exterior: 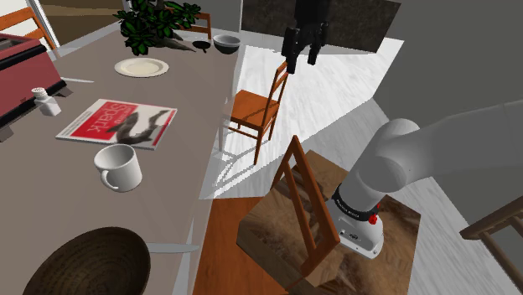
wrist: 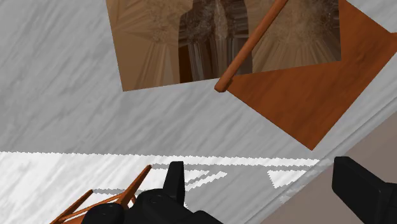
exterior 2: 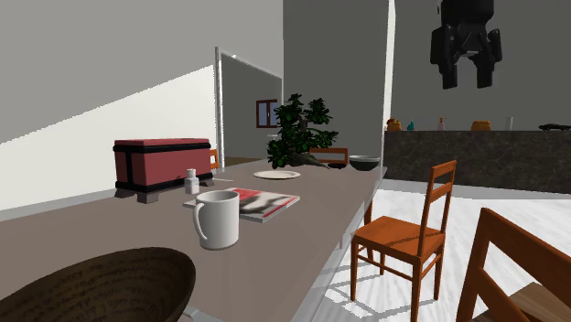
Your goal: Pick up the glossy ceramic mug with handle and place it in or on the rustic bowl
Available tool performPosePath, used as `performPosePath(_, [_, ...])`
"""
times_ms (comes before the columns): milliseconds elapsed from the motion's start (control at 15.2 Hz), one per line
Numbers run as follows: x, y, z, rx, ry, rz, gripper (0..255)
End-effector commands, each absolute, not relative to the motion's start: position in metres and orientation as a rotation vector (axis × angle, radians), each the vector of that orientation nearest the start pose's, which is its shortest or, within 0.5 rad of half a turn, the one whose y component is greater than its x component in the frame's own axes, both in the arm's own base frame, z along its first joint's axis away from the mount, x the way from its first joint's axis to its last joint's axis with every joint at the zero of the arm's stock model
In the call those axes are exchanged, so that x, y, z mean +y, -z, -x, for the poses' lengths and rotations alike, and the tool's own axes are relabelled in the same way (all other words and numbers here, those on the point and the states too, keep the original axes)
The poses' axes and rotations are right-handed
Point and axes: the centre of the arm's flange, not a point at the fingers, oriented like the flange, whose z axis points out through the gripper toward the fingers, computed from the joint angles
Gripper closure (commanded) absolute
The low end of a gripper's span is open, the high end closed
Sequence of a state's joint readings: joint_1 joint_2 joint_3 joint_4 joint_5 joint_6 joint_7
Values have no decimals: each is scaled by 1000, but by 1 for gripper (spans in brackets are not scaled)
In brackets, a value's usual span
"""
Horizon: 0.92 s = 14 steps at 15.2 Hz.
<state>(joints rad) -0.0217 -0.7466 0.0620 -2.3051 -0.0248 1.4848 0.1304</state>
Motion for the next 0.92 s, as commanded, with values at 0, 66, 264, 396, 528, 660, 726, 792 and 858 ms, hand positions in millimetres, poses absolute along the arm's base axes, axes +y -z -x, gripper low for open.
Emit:
performPosePath(0, [16, -595, -309, 175, -111, 3207, 0])
performPosePath(66, [25, -588, -315, 173, -110, 3204, 0])
performPosePath(264, [52, -570, -334, 167, -105, 3195, 0])
performPosePath(396, [71, -558, -346, 162, -102, 3189, 0])
performPosePath(528, [90, -546, -359, 158, -99, 3182, 0])
performPosePath(660, [109, -534, -371, 153, -95, 3176, 0])
performPosePath(726, [118, -529, -378, 151, -94, 3173, 0])
performPosePath(792, [128, -523, -384, 149, -92, 3170, 0])
performPosePath(858, [137, -517, -390, 147, -91, 3167, 0])
